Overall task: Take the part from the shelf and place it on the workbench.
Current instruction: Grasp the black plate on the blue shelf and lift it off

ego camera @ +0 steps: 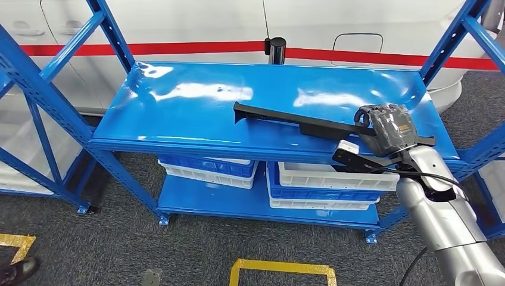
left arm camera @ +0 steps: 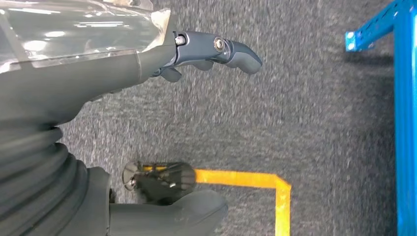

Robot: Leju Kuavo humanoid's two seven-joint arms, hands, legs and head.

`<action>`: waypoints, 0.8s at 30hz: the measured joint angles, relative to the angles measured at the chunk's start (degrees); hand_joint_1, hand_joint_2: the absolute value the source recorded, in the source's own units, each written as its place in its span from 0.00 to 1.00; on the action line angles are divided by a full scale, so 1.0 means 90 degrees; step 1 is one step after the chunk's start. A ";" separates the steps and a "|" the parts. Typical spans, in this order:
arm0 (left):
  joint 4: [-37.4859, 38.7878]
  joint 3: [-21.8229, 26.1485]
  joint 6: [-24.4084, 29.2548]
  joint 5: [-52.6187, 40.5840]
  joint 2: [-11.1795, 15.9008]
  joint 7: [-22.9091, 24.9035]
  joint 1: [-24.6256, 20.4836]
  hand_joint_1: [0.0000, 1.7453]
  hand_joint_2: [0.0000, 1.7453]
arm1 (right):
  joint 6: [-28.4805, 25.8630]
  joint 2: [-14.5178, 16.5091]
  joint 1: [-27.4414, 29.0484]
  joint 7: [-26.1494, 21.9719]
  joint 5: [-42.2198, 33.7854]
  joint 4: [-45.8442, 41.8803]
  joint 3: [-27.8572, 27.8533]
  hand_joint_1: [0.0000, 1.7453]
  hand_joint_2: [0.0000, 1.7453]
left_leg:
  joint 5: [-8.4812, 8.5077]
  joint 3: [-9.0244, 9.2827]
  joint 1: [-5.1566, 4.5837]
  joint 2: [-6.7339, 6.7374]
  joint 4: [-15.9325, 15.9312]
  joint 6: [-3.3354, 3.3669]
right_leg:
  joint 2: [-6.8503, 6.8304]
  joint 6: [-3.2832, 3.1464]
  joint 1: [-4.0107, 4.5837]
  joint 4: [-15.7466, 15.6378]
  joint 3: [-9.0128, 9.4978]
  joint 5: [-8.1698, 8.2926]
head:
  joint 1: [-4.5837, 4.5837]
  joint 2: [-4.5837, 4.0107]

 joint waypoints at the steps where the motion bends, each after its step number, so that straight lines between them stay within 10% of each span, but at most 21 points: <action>1: 0.0000 -0.0002 0.0003 -0.0001 0.0026 0.0007 -0.0014 0.00 1.00 | -0.0010 -0.0003 0.0017 0.0002 0.0006 -0.0010 -0.0018 0.87 1.00 | 0.0034 0.0186 -0.0061 0.0017 -0.0297 0.0093 | -0.0005 0.0024 -0.0006 -0.0021 -0.0024 0.0061 | 0.0022 0.0000; 5: 0.0002 -0.0005 0.0002 0.0004 0.0017 0.0046 -0.0037 0.00 1.00 | -0.0058 0.0002 0.0124 -0.0010 0.0050 -0.0024 -0.0057 0.87 1.00 | 0.0352 0.0260 -0.0126 0.0032 -0.0741 0.0188 | -0.0025 0.0140 -0.0093 -0.0095 -0.0103 0.0217 | 0.0018 0.0000; 9: 0.0001 0.0002 -0.0009 0.0026 -0.0008 0.0071 -0.0066 0.00 1.00 | -0.0090 -0.0038 0.0155 -0.0019 0.0070 -0.0026 -0.0104 0.87 1.00 | 0.0829 0.0005 -0.0013 0.0055 -0.1005 0.0128 | 0.0030 0.0094 -0.0117 0.0889 -0.0445 -0.0664 | 0.0085 -0.0001; 12: 0.0001 0.0002 -0.0030 0.0033 -0.0043 0.0075 -0.0063 0.00 1.00 | -0.0096 -0.0030 0.0171 -0.0025 0.0074 -0.0024 -0.0112 0.87 1.00 | 0.1098 -0.0403 0.0114 0.0077 -0.0953 -0.0062 | 0.0031 0.0378 -0.0244 0.1593 -0.0380 -0.0706 | 0.0099 0.0000; 15: 0.0001 0.0003 -0.0050 0.0048 -0.0041 0.0074 -0.0064 0.00 1.00 | -0.0097 -0.0015 0.0156 -0.0028 0.0078 -0.0024 -0.0114 0.87 1.00 | 0.1291 -0.0893 0.0255 0.0096 -0.0680 -0.0282 | 0.0047 0.0719 -0.0360 0.0733 0.0401 -0.0566 | 0.0115 0.0000; 19: 0.0004 -0.0001 -0.0050 0.0059 0.0008 0.0059 -0.0033 0.00 1.00 | -0.0112 0.0042 0.0217 -0.0056 0.0109 0.0005 -0.0120 0.87 1.00 | 0.1478 -0.1210 0.0214 0.0054 -0.0441 -0.0456 | 0.0063 0.0529 -0.0446 0.0212 0.0651 -0.0869 | 0.0090 0.0000; 21: 0.0008 -0.0001 -0.0045 0.0068 0.0024 0.0064 -0.0014 0.00 1.00 | -0.0115 0.0082 0.0252 -0.0068 0.0125 0.0035 -0.0108 0.87 1.00 | 0.1228 -0.1305 0.0227 0.0041 -0.0257 -0.0550 | 0.0034 0.0490 -0.0493 0.0298 0.0462 -0.0749 | 0.0044 0.0000; 24: 0.0010 0.0001 -0.0043 0.0078 0.0022 0.0070 -0.0015 0.00 1.00 | -0.0122 0.0109 0.0241 -0.0083 0.0134 0.0041 -0.0106 0.87 1.00 | 0.0180 -0.1548 0.0240 0.0037 0.0838 -0.0595 | 0.0028 0.0438 -0.0468 0.0311 0.0170 -0.0495 | -0.0020 0.0000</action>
